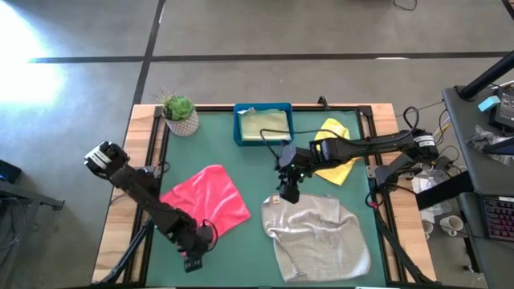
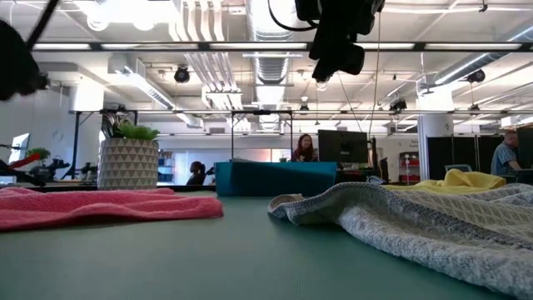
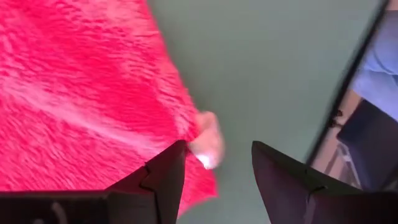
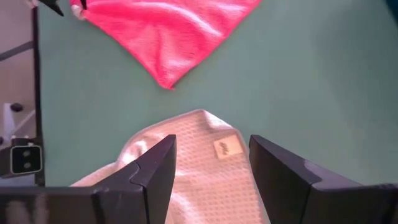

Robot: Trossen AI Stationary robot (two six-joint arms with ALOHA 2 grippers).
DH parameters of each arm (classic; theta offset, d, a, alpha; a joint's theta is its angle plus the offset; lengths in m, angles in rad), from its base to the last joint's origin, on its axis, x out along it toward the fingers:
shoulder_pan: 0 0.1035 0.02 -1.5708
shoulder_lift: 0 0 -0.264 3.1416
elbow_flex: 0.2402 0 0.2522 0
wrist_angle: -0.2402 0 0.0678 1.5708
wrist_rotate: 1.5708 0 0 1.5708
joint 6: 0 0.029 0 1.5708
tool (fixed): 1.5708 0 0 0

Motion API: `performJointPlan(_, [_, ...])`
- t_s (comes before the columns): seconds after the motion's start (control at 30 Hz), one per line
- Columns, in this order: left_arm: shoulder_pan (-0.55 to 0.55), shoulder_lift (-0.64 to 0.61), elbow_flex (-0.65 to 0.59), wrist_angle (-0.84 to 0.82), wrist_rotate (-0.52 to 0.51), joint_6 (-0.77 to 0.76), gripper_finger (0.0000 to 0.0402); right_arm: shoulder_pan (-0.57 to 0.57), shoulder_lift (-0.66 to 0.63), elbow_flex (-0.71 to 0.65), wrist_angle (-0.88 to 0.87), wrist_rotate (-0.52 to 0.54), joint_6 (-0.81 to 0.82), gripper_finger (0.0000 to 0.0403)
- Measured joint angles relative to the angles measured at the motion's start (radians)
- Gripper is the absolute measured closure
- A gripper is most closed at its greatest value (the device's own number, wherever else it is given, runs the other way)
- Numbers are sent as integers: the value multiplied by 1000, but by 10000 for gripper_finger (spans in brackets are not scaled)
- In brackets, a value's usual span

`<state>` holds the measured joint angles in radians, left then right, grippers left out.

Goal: Fold microfiber towels
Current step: Fold the pink microfiber towel

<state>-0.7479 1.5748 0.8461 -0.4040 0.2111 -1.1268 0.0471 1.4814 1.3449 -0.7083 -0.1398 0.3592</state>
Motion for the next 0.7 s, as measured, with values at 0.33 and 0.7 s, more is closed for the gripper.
performJointPlan(0.33, [-54, -6, 150, -267, -10, -87, 233, 80, 98, 1, 125, -4, -35, 211])
performJointPlan(0.7, [-175, -6, 188, -287, -240, -229, 233, 112, 282, 104, 131, -25, -351, 211])
